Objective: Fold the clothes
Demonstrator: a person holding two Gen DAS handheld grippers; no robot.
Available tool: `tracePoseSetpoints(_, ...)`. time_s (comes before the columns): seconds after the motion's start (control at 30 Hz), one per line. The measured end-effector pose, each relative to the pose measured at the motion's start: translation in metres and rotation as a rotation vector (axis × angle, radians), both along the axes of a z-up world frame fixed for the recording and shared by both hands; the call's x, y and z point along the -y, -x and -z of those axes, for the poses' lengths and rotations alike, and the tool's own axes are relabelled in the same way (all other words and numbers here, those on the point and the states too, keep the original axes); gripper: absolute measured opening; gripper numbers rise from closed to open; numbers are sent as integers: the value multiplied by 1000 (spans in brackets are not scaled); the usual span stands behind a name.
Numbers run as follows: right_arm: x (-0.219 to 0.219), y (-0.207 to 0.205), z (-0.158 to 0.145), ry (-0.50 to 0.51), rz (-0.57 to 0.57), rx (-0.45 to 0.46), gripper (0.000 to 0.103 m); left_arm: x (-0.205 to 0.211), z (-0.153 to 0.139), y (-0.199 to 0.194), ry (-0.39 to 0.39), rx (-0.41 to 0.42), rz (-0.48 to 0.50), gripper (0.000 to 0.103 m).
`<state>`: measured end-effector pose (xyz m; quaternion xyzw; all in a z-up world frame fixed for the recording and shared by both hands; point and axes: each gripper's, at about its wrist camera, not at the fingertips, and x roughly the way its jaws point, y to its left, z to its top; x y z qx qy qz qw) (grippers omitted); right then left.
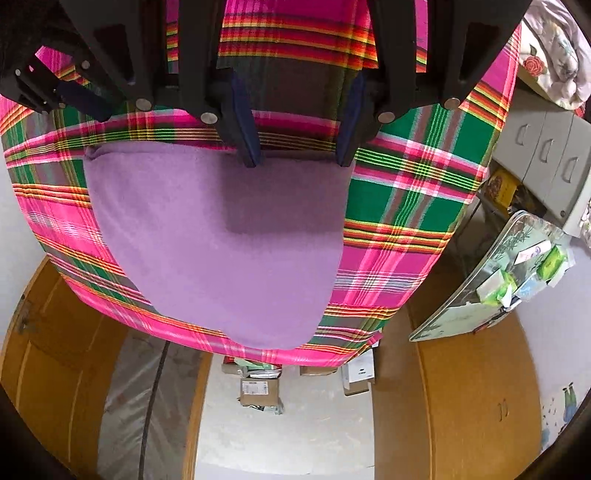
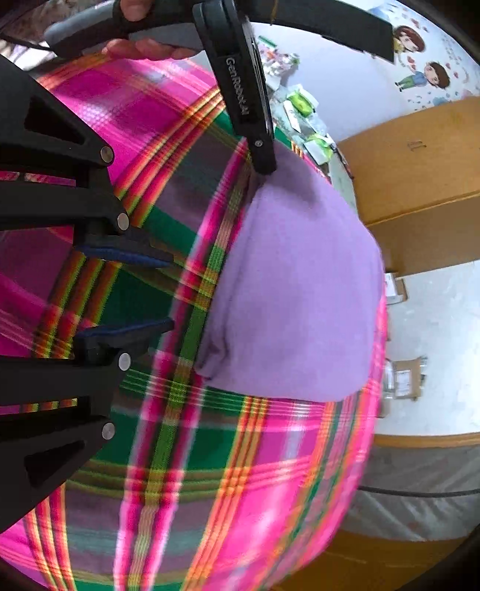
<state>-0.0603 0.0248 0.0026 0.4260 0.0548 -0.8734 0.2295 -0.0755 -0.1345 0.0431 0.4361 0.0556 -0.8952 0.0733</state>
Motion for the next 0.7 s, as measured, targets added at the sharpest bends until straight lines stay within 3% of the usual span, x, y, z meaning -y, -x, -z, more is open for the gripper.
tracePoseSetpoints(0.4, 5, 10, 0, -30, 85, -25, 42, -2, 20, 12, -7, 40, -3, 44)
tracePoseSetpoints(0.47, 7, 11, 0, -37, 89, -27, 44, -2, 21, 13, -4, 34, -2, 44)
tracePoseSetpoints(0.53, 10, 11, 0, -45, 88, -28, 53, -2, 22, 14, -4, 32, -2, 44)
tracePoseSetpoints(0.7, 13, 15, 1, -88, 107, -37, 56, -2, 23, 13, -8, 16, -14, 44)
